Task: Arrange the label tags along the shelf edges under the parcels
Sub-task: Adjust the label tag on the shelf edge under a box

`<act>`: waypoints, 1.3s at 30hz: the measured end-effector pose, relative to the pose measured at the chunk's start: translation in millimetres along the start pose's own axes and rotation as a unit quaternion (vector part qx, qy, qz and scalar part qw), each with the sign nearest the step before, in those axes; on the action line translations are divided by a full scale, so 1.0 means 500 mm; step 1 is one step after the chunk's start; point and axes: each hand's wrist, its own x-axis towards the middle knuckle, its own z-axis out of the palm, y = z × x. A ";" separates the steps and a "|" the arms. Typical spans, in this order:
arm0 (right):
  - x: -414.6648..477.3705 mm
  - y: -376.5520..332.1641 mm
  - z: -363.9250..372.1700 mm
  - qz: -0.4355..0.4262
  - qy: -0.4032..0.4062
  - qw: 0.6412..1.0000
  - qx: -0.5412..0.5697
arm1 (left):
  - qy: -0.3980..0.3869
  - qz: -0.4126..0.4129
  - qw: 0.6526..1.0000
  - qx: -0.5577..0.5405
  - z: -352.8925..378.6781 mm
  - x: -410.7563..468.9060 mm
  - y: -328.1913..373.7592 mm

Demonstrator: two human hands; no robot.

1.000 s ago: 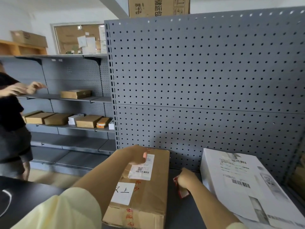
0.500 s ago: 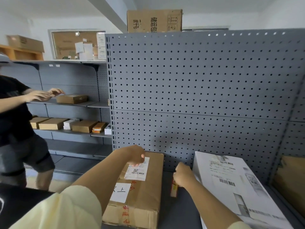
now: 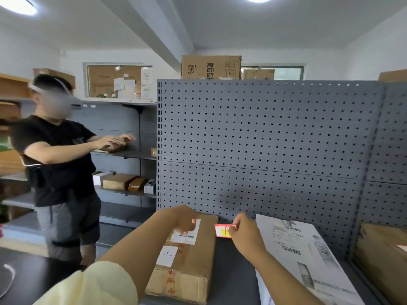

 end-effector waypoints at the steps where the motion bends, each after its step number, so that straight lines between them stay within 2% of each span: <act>1: -0.009 -0.003 -0.002 -0.002 0.003 1.000 0.008 | 0.000 -0.004 1.000 0.004 0.003 -0.012 0.000; 5: -0.035 -0.020 -0.013 -0.039 -0.005 0.999 0.016 | -0.007 -0.011 1.000 0.013 0.012 -0.055 -0.005; 8: -0.062 -0.041 -0.020 -0.057 -0.023 0.998 0.023 | -0.002 -0.013 0.999 -0.029 0.020 -0.093 -0.008; 15: -0.137 -0.108 -0.007 -0.067 -0.069 0.989 0.115 | 0.002 -0.001 1.000 -0.028 0.034 -0.199 -0.076; 23: -0.253 -0.159 0.076 -0.040 -0.095 0.994 0.043 | -0.038 0.012 0.995 -0.095 0.128 -0.251 -0.154; 30: -0.302 -0.131 0.117 -0.031 -0.121 0.992 -0.002 | -0.059 0.056 0.993 -0.088 0.227 -0.242 -0.124; 39: -0.305 -0.090 0.140 -0.021 -0.116 0.993 -0.015 | -0.066 0.050 0.994 -0.076 0.295 -0.239 -0.117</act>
